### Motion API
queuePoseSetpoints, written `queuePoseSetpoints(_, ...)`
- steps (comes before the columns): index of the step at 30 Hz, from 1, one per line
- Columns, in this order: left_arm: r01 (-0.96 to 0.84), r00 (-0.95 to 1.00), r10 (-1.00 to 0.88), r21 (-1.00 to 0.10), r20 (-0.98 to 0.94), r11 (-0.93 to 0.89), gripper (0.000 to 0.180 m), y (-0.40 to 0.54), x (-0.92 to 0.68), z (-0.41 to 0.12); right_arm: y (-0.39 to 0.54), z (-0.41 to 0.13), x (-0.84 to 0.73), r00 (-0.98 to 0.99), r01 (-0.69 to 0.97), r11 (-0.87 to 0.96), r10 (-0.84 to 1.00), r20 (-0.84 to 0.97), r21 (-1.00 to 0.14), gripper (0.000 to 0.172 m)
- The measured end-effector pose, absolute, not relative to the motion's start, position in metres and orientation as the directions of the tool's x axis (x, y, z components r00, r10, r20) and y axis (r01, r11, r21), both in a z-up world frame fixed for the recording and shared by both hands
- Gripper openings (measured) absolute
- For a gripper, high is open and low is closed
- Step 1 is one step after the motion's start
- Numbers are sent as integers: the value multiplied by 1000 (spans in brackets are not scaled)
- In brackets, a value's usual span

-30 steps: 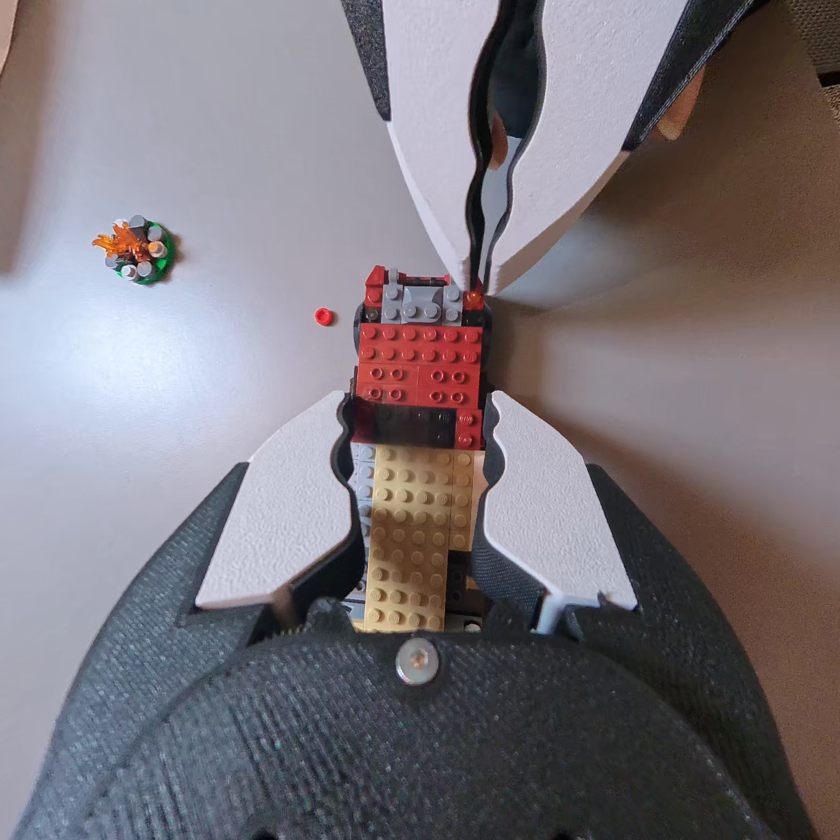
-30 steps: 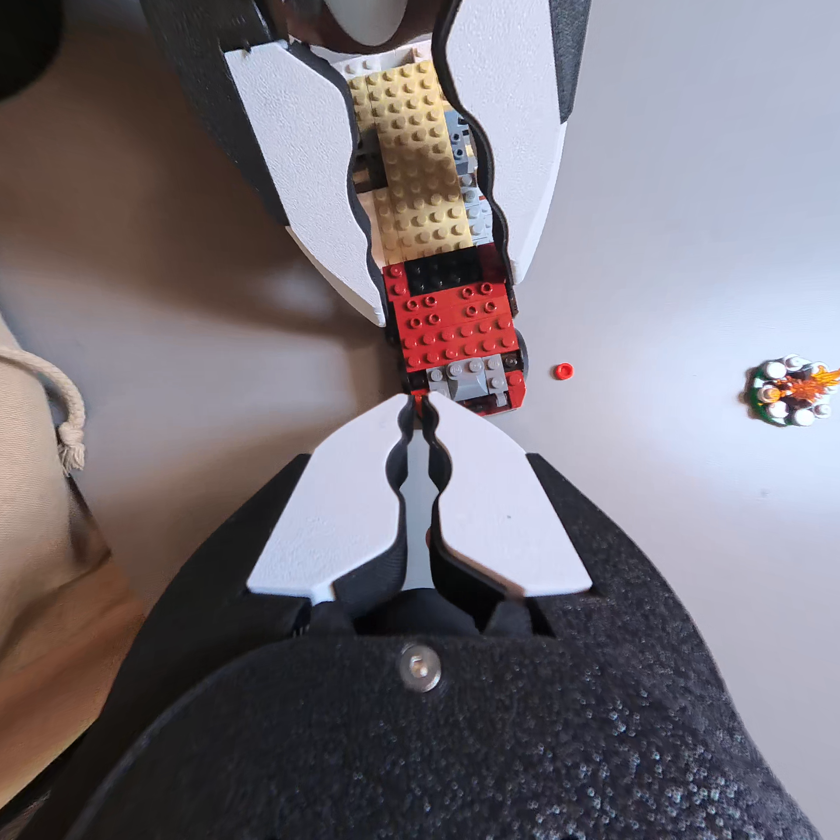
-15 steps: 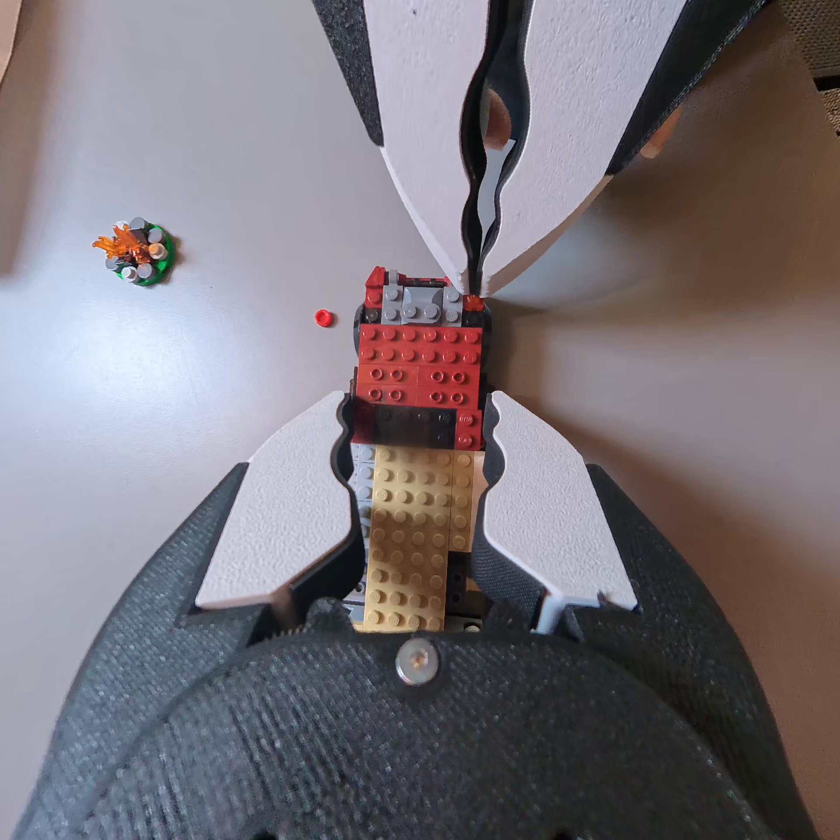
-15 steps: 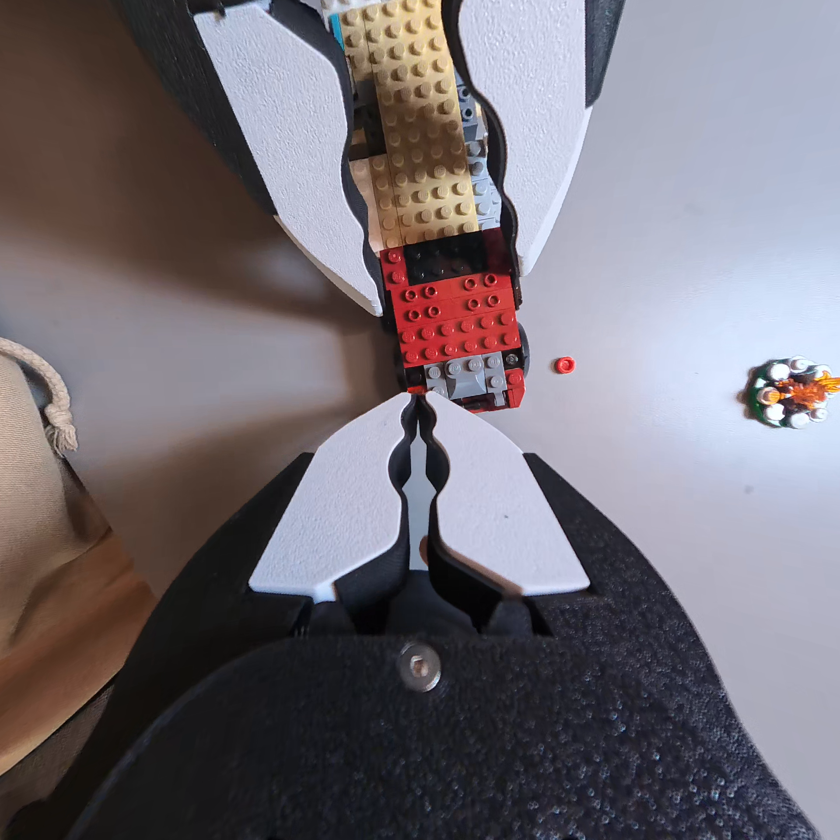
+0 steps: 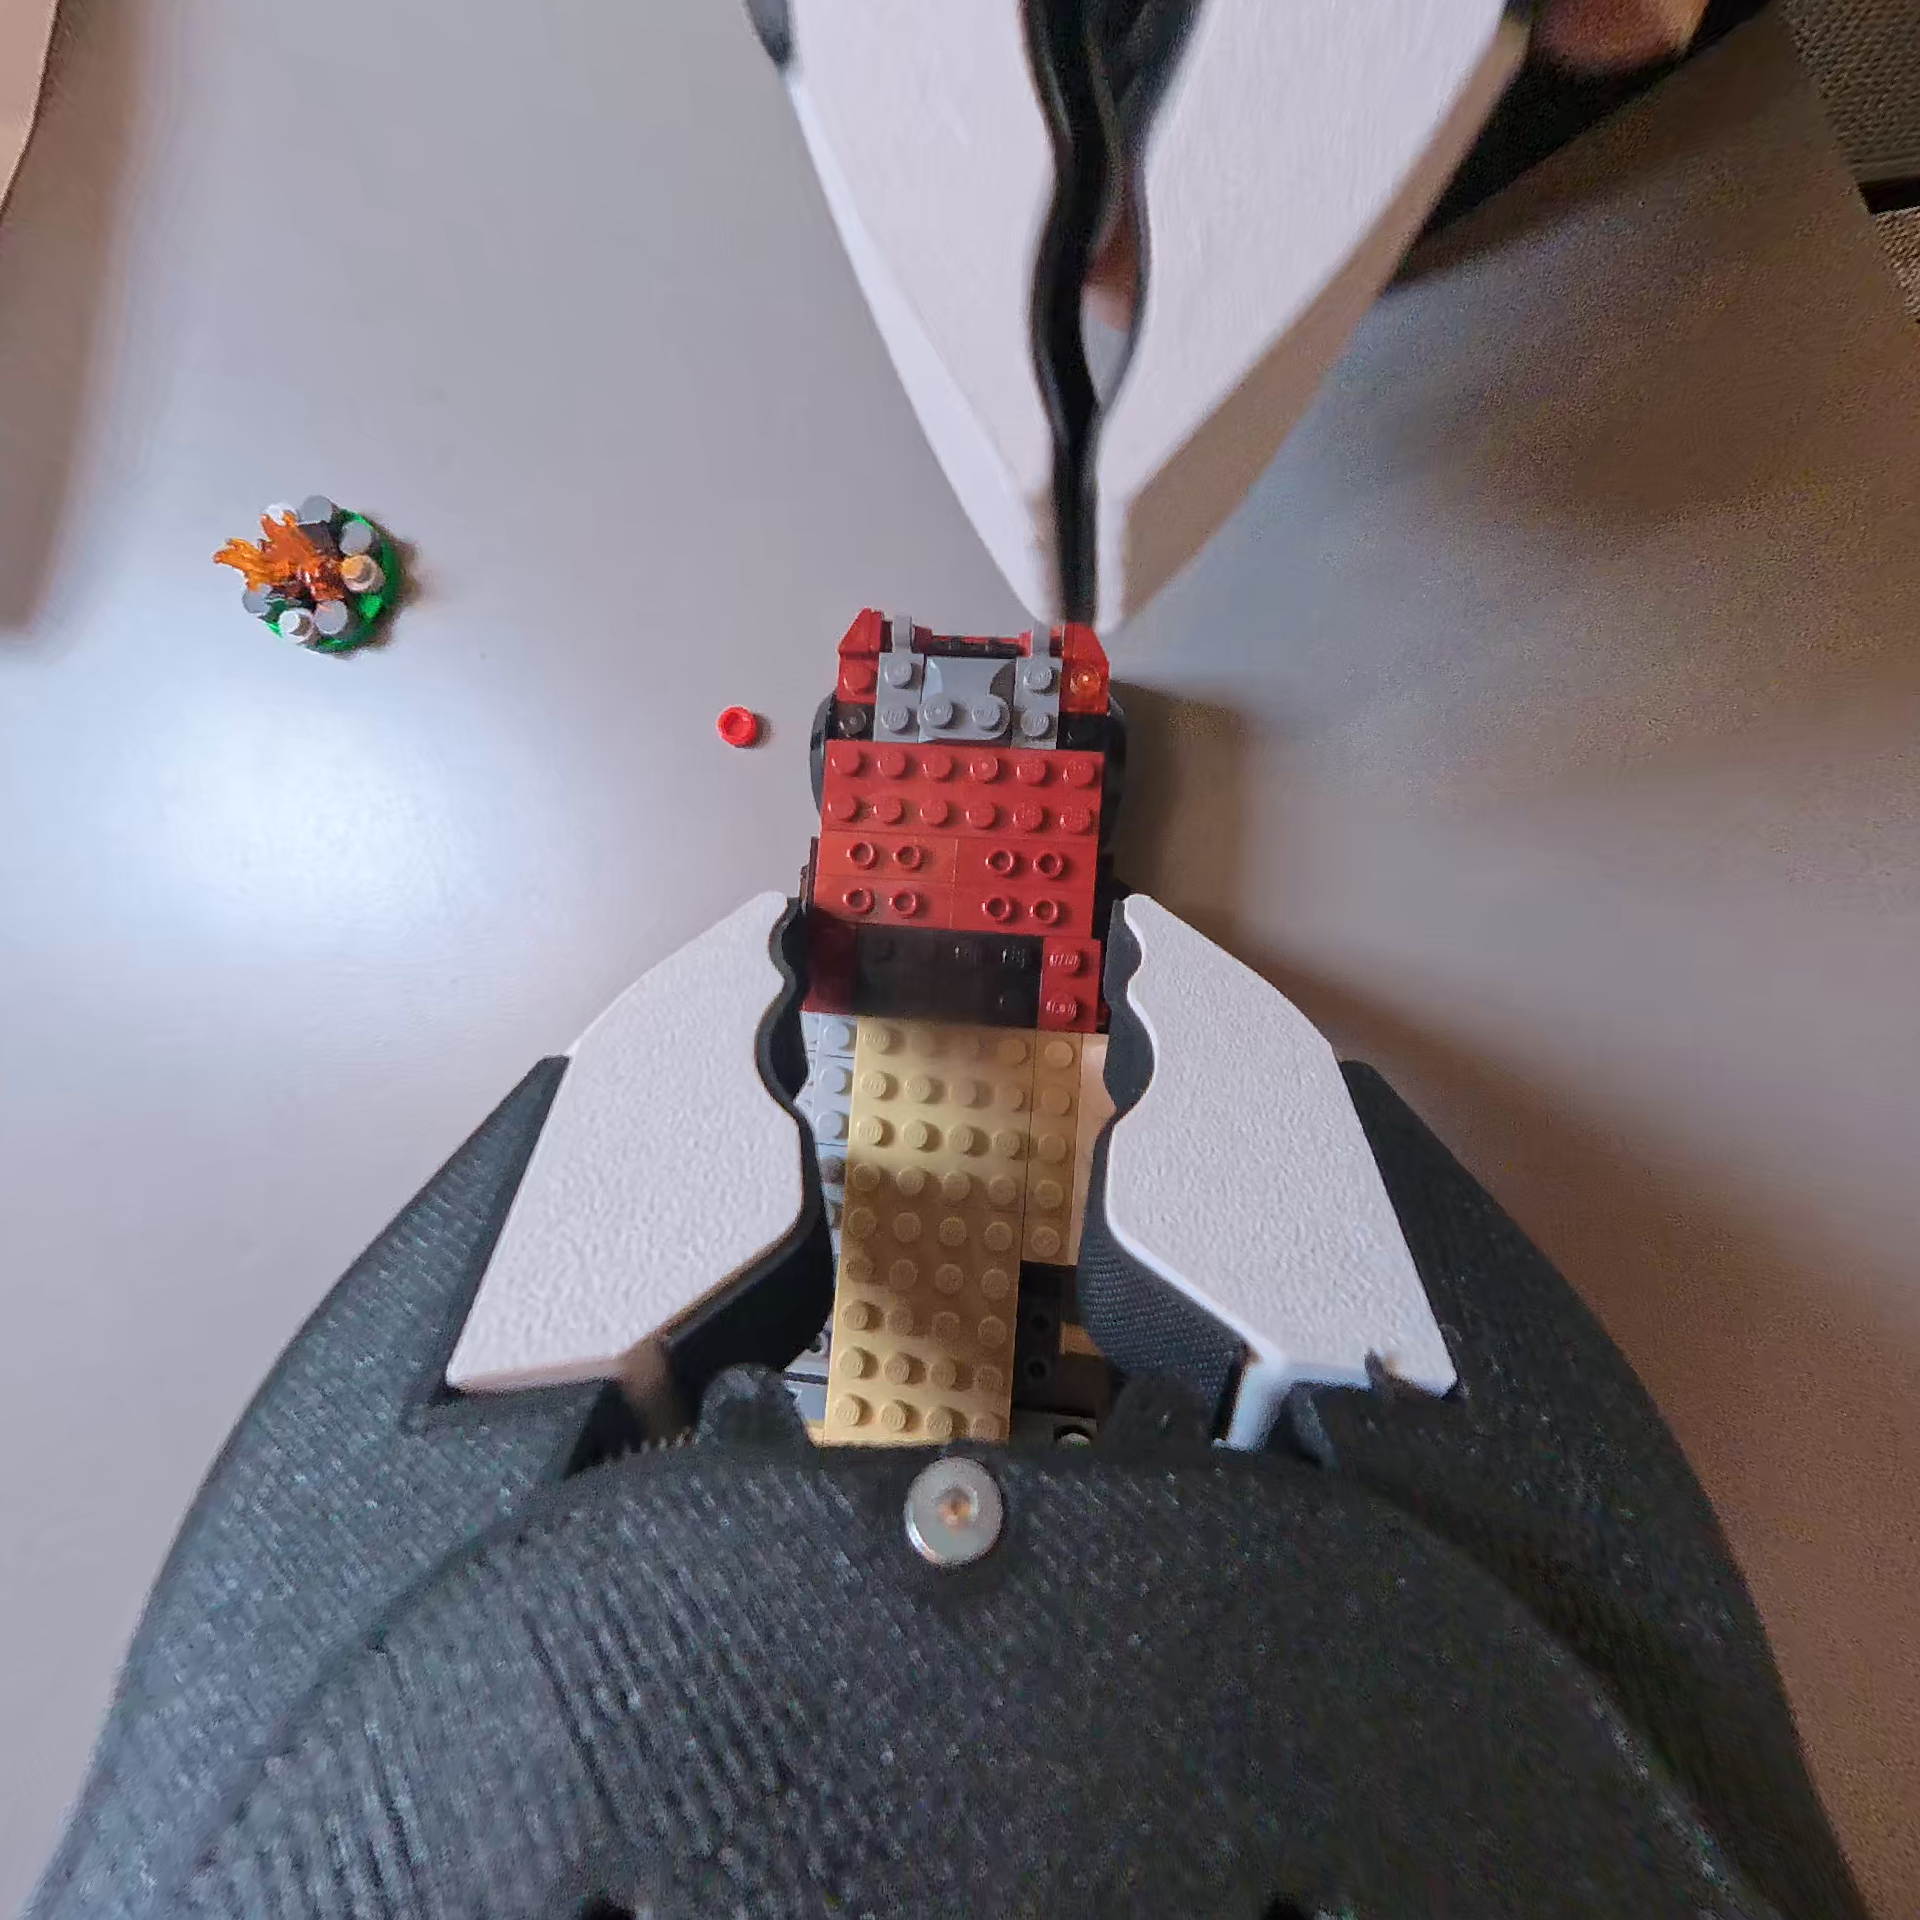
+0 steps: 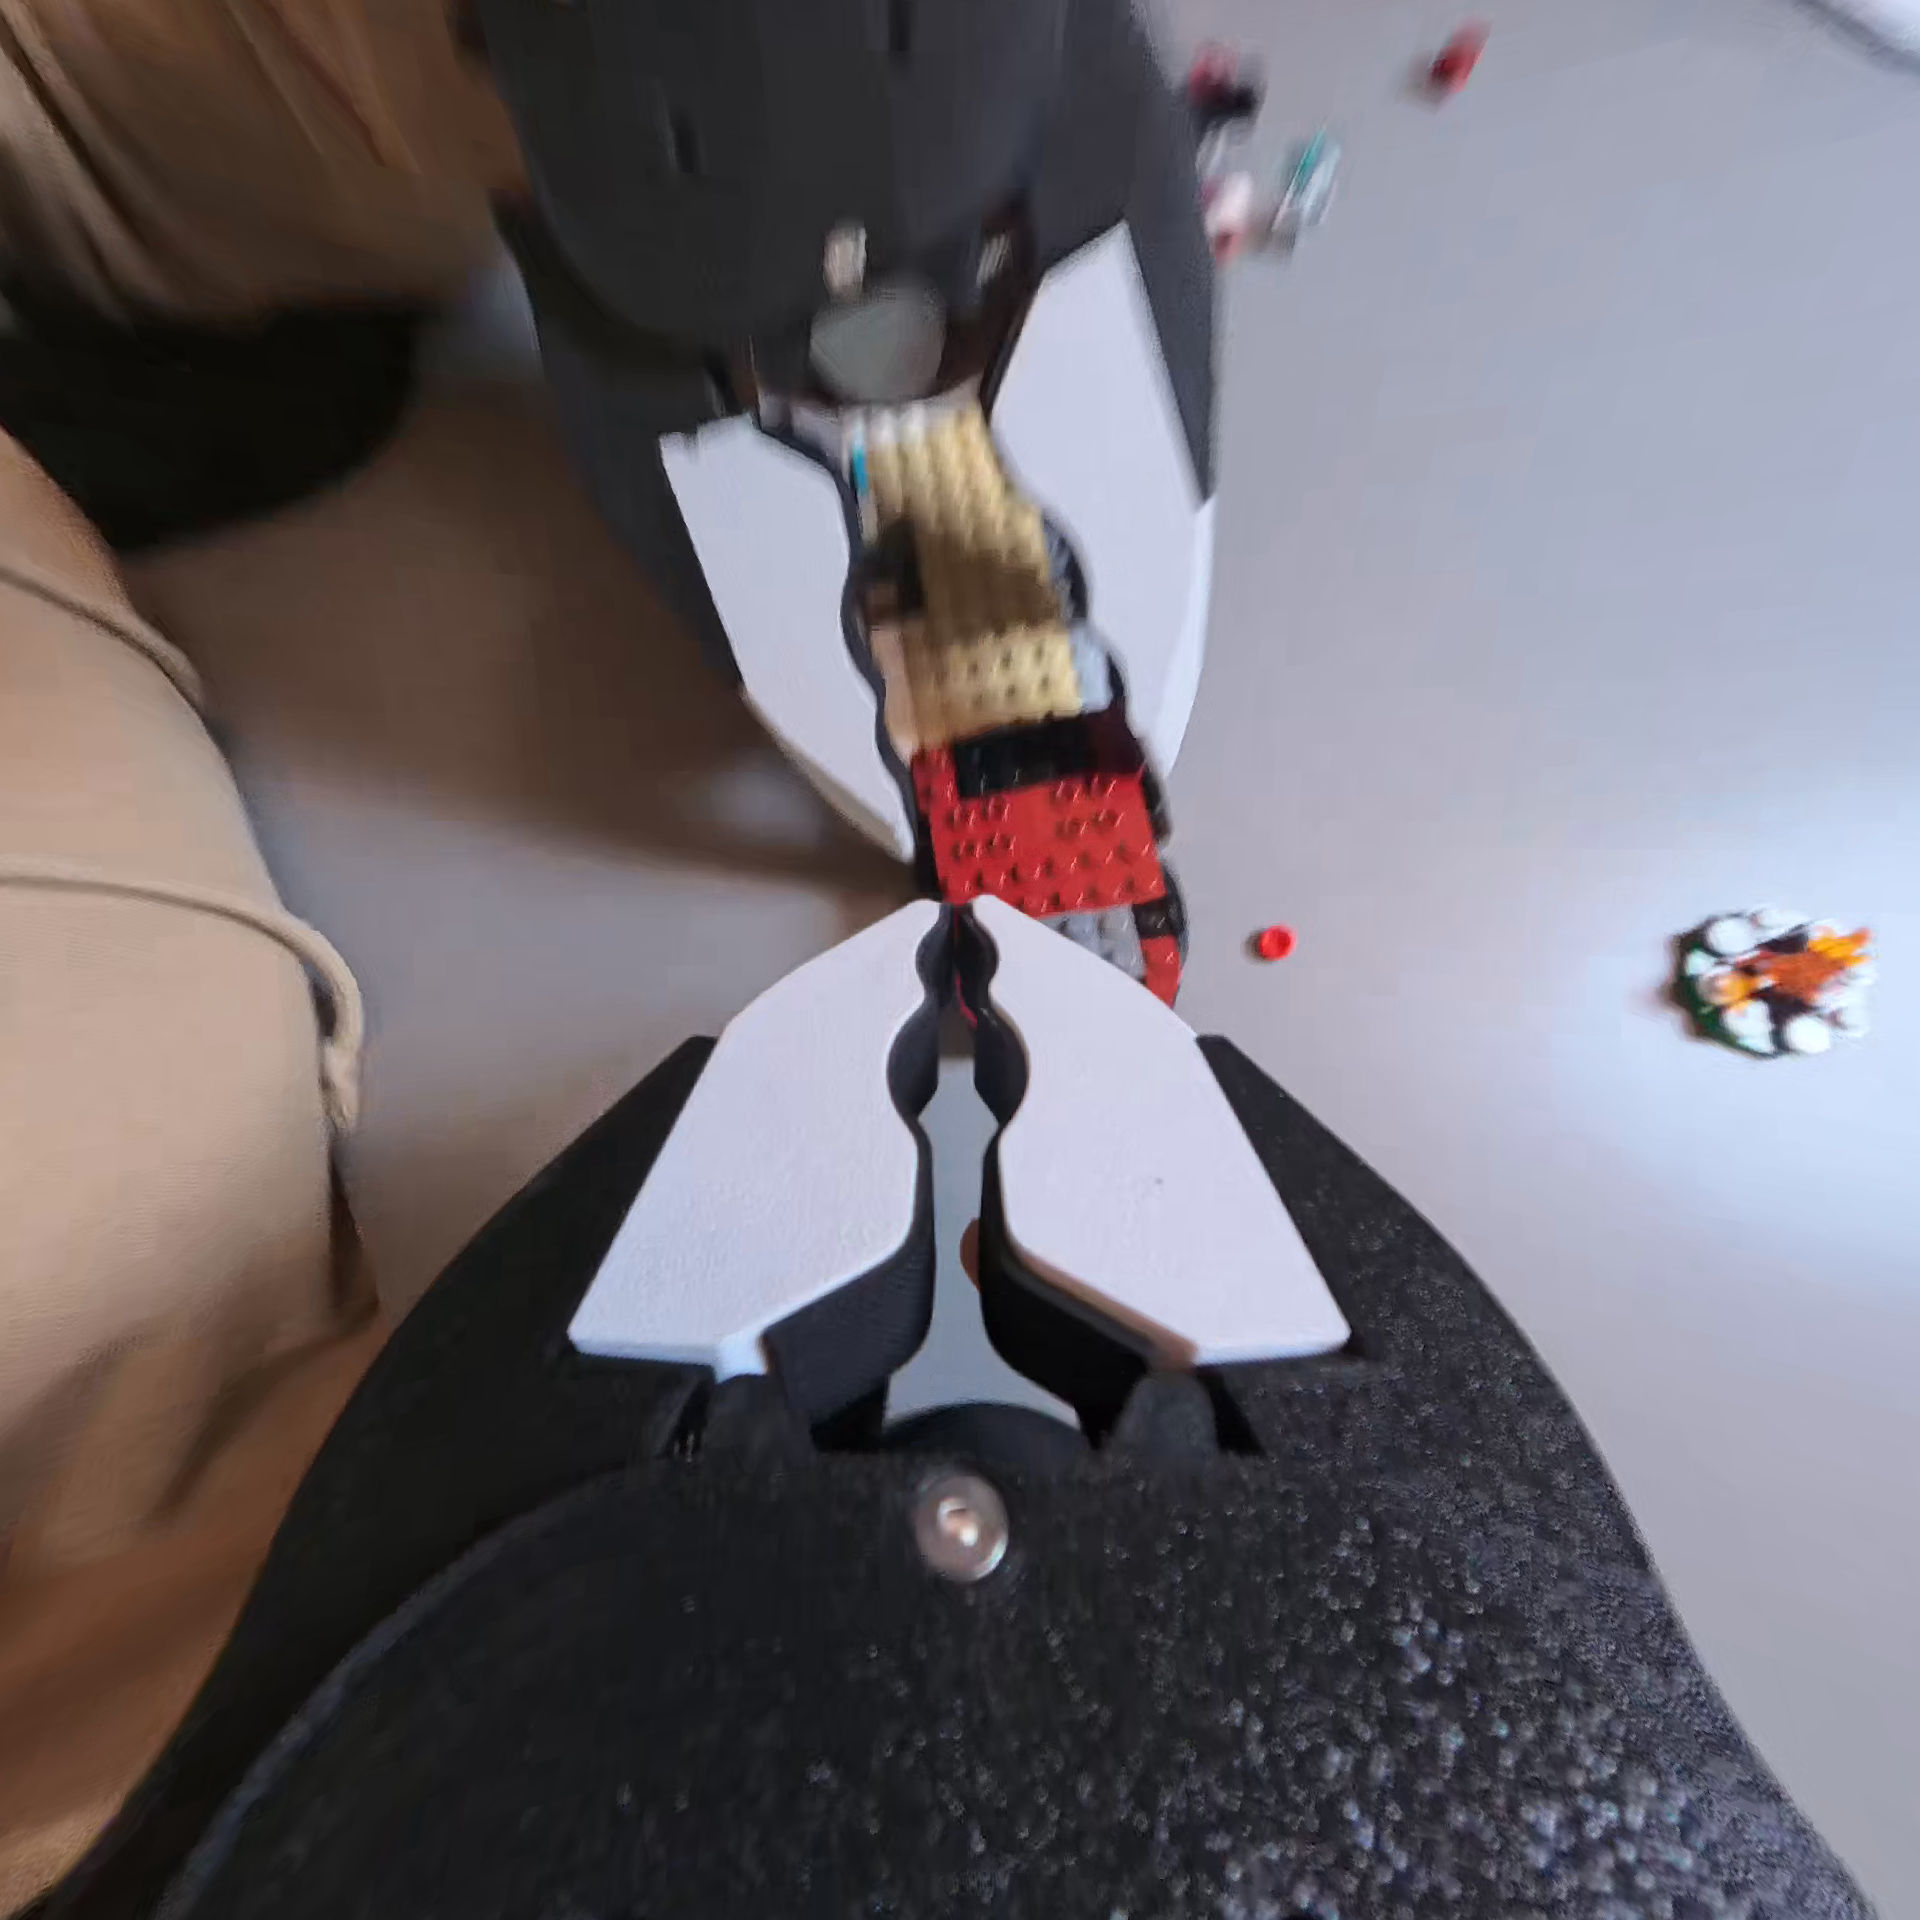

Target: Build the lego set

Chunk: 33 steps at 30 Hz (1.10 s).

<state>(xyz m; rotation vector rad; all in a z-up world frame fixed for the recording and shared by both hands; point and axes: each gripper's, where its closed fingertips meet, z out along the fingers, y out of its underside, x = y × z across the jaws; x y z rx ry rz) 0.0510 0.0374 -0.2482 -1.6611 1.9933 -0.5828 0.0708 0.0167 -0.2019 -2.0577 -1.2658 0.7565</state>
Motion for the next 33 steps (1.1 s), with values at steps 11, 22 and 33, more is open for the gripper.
queuePoseSetpoints(11, -612, -70, -993, -782, -92, 116, 66, 52, 47, -183, 50, -192, 87, 451, 348, -243, 890, -65, -906, 24)
queuePoseSetpoints(22, -817, 433, -872, -509, -229, -272, 36, 149, -143, -195, 64, -177, 102, 497, 234, -147, 867, -11, -961, 15)
queuePoseSetpoints(33, -927, 321, -945, -227, -60, -300, 15, 130, -161, -252, 54, -178, 97, 466, 278, -93, 884, 49, -956, 11)
